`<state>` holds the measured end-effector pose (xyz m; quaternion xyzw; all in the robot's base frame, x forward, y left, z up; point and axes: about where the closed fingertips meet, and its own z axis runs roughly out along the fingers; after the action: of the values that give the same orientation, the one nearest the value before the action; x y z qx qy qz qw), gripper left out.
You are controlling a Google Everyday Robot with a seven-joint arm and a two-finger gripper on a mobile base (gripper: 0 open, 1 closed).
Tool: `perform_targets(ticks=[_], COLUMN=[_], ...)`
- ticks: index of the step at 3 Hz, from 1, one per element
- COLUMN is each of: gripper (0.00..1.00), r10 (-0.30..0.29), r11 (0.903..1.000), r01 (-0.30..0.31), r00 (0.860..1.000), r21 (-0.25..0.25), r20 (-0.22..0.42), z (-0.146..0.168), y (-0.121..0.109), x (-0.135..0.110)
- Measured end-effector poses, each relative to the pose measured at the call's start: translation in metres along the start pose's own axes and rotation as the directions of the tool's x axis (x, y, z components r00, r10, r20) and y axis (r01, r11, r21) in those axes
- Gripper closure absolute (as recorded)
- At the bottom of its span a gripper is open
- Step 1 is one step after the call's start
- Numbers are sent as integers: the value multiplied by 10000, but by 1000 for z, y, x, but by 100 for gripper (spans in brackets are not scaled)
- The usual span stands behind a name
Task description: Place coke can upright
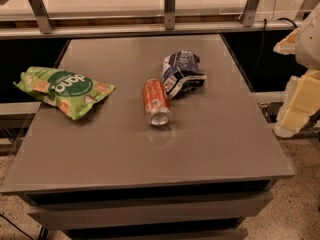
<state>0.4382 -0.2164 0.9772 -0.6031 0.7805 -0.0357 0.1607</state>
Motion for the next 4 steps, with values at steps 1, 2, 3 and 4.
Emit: perform_targets(ticks=[1,2,3,4], gripper=[0,0,0,0], r10=[0,308,1153,2056], r11=[10000,9994,9923,9783], r01=[0,-307,-1144,-2058], r00=[10000,9994,9932,9786], r21=[0,-130,-467,-224], r20=[0,129,170,-93], z=[0,8,29,43], y=[0,-11,-41,-74], x=[0,-6,-23,-59])
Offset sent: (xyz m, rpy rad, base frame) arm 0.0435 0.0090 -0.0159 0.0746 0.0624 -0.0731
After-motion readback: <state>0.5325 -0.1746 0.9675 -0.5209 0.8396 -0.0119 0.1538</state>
